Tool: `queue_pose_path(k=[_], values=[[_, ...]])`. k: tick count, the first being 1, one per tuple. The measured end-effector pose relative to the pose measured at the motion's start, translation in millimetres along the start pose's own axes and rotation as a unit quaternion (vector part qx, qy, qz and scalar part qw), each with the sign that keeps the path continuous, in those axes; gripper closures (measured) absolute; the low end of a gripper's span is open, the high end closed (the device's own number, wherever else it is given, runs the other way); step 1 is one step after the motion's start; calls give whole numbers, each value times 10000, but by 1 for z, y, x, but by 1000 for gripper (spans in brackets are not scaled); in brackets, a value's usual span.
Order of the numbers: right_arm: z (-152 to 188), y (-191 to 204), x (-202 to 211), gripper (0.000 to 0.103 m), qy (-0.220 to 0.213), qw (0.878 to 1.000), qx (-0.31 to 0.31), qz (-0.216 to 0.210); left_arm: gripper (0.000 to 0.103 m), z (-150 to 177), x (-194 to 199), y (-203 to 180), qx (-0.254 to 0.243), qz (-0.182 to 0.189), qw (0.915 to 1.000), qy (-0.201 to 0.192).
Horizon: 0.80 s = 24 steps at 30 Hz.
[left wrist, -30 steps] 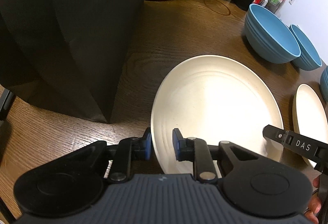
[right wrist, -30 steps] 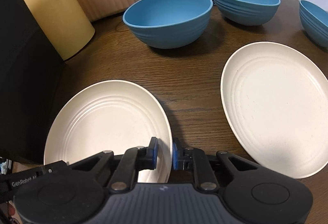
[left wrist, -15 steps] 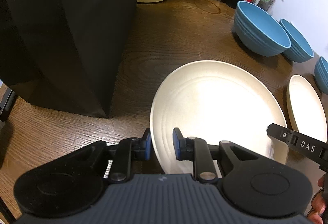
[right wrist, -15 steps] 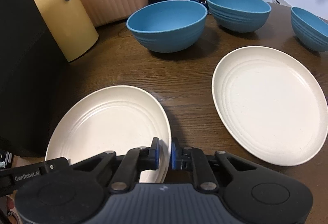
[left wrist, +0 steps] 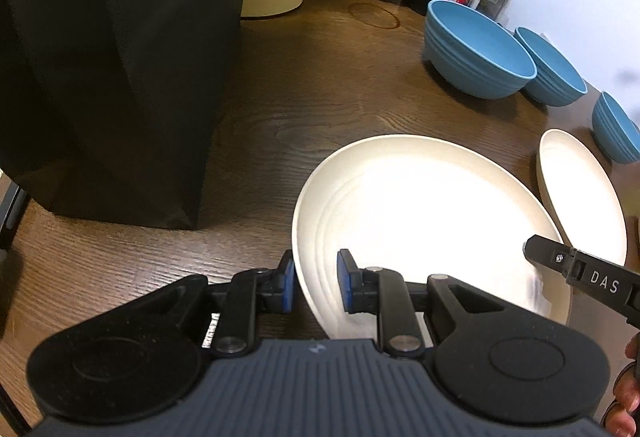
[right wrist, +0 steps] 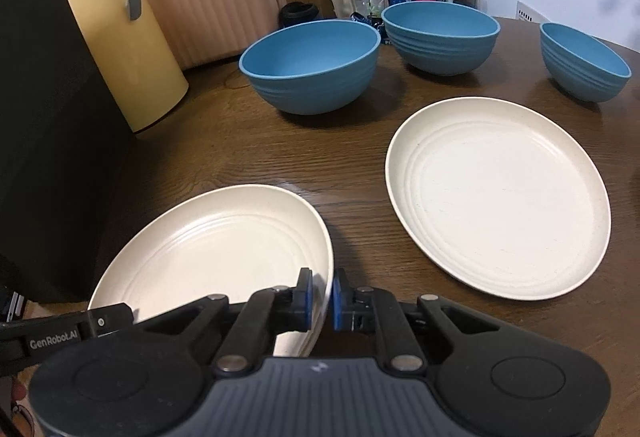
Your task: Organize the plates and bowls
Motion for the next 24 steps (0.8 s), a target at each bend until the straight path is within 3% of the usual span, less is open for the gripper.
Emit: queue_pose_path(k=[16, 24], values=[[18, -10, 39, 93, -356, 9993, 109, 39, 82, 26, 31, -14, -150, 97, 9996, -225], [40, -32, 59, 93, -335, 9993, -8, 192, 82, 51, 39, -37, -365, 235, 9990, -125]])
Point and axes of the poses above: each gripper's, at about its wrist camera, not at the fingertips, and x roughly against the way its jaws point, y to its left, z to its underside, the point moved 7 cm from there along -x, roughly the way its jaws point, and after that the axes turned 8 degrees about x, right-handed, at the moved point
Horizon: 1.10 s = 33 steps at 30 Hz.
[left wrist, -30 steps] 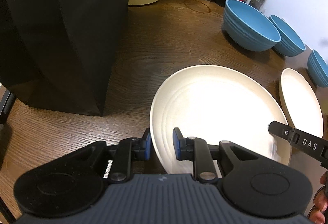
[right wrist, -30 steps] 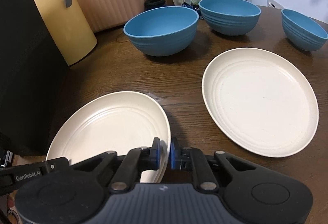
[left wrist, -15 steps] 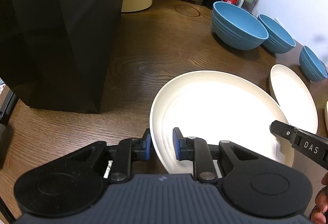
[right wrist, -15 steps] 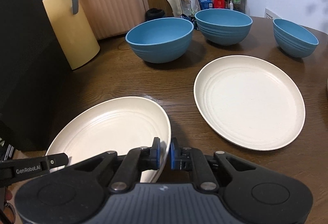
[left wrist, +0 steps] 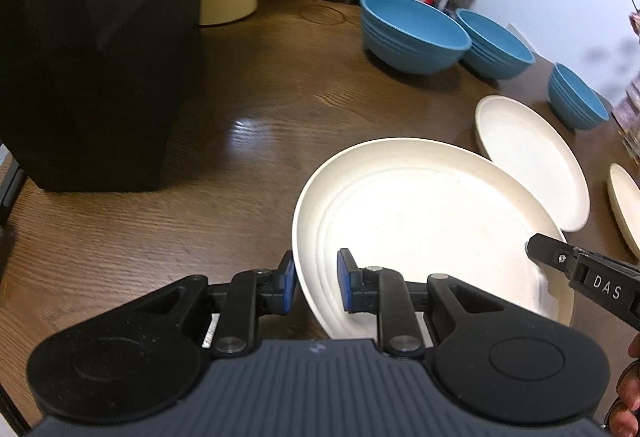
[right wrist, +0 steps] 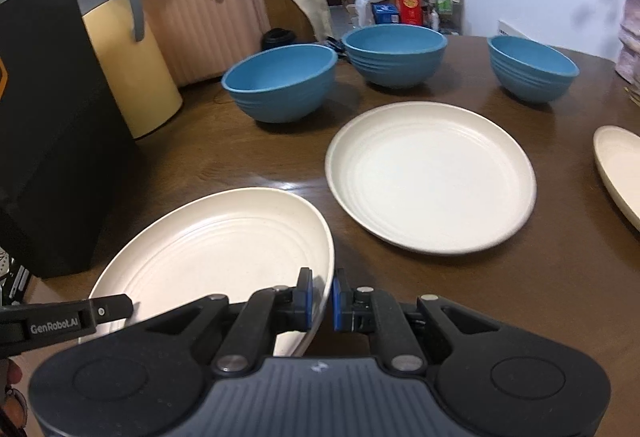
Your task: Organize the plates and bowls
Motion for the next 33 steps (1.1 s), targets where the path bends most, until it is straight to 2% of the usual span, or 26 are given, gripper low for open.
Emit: queue_pose_path(k=[11, 20, 33], values=[[32, -33, 20, 93, 59, 9993, -288, 245, 82, 28, 1, -31, -451, 155, 9988, 136], [49, -43, 18, 93, 153, 9987, -354, 347, 82, 36, -10, -39, -752, 32, 9969, 229], [54, -49, 10, 91, 341, 9977, -437, 388, 82, 41, -21, -47, -958, -95, 9947, 356]])
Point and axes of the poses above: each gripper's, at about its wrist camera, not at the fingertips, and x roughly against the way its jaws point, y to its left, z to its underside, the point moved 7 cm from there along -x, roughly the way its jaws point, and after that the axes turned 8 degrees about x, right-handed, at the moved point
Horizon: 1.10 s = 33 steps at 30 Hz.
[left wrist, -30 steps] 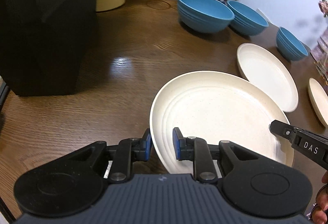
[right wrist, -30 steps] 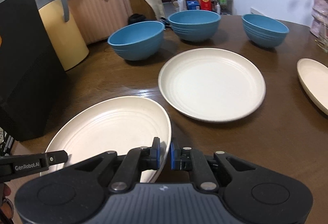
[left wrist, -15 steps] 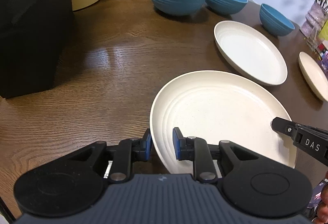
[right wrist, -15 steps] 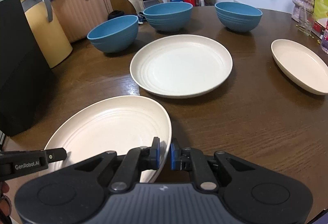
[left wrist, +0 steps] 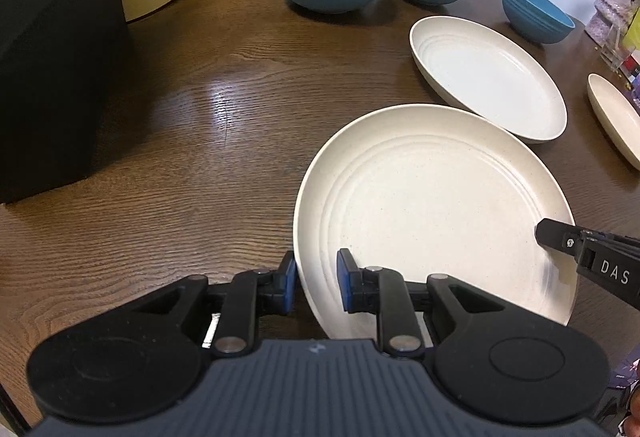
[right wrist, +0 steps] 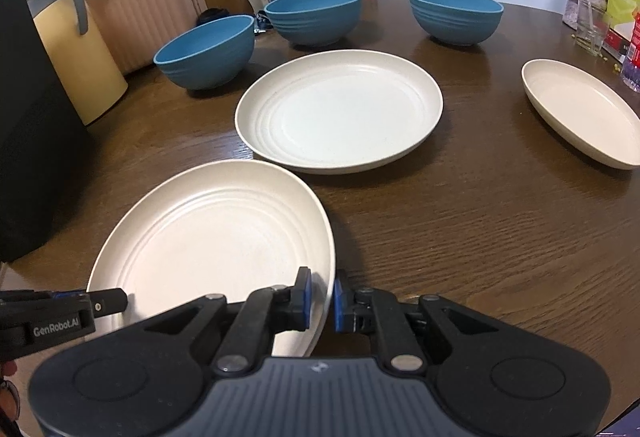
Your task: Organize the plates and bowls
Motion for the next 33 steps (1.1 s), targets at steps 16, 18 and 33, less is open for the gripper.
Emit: queue_pose_path(k=[16, 18, 33], values=[[-3, -7, 16, 10, -32, 9998, -151, -80, 2, -9, 20, 3, 176, -95, 9994, -288], [-3, -9, 21, 1, -43, 9998, -188, 7, 0, -11, 25, 3, 218, -124, 9991, -345], [12, -22, 59, 0, -150, 9977, -496, 427, 0, -2, 46, -3, 233, 4, 9991, -366]])
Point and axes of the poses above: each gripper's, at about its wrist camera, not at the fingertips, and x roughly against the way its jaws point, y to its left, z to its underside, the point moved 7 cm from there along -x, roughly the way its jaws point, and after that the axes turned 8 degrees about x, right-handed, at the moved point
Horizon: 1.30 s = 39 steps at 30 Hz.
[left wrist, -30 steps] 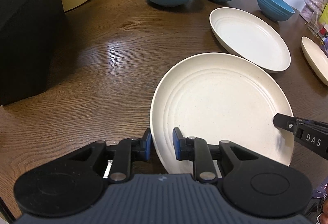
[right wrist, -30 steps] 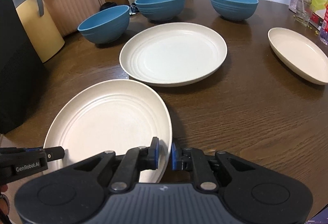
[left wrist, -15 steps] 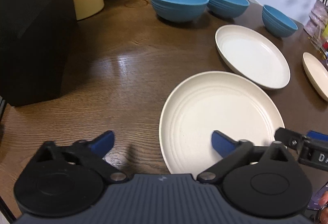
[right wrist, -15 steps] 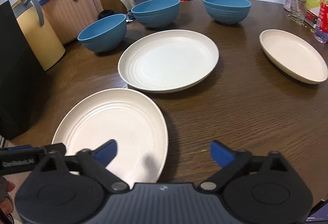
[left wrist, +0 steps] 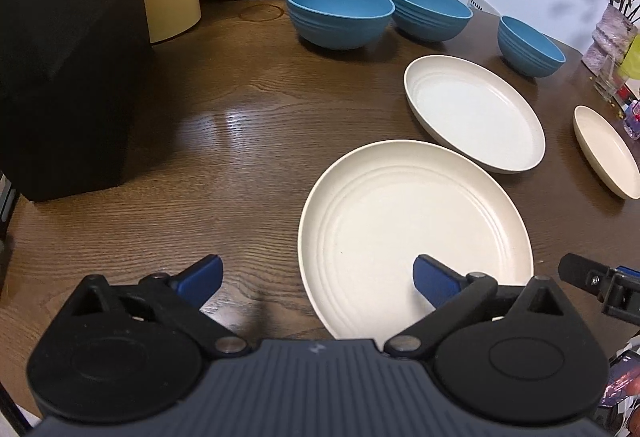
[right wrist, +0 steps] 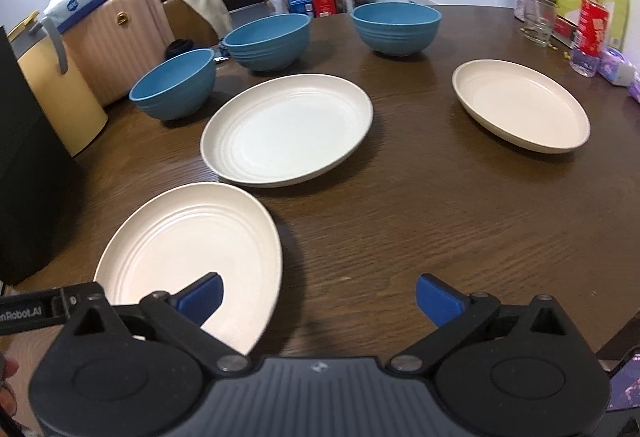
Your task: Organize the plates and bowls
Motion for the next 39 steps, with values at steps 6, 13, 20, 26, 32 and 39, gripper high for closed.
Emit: queue_pose_path(k=[6, 13, 20, 26, 32, 39], values=[[4, -5, 3, 0, 11, 10000, -36, 49, 0, 3, 4, -4, -51, 11, 10000, -11], [6, -7, 6, 0, -10, 10000, -23, 42, 0, 9, 9, -7, -24, -16, 10000, -42], [10, -10, 12, 0, 0, 10000, 29, 34, 0, 14, 13, -9, 24, -52, 10000, -56], [12, -12, 14, 0, -1, 10000, 78, 17, 0, 18, 16, -11, 58, -80, 9999, -69], [16, -16, 16, 0, 9, 10000, 58, 9, 0, 21, 17, -15, 25, -90, 9999, -60], [20, -20, 22, 0, -22, 10000, 71, 53, 0, 24, 24, -22, -13, -86, 9999, -84]])
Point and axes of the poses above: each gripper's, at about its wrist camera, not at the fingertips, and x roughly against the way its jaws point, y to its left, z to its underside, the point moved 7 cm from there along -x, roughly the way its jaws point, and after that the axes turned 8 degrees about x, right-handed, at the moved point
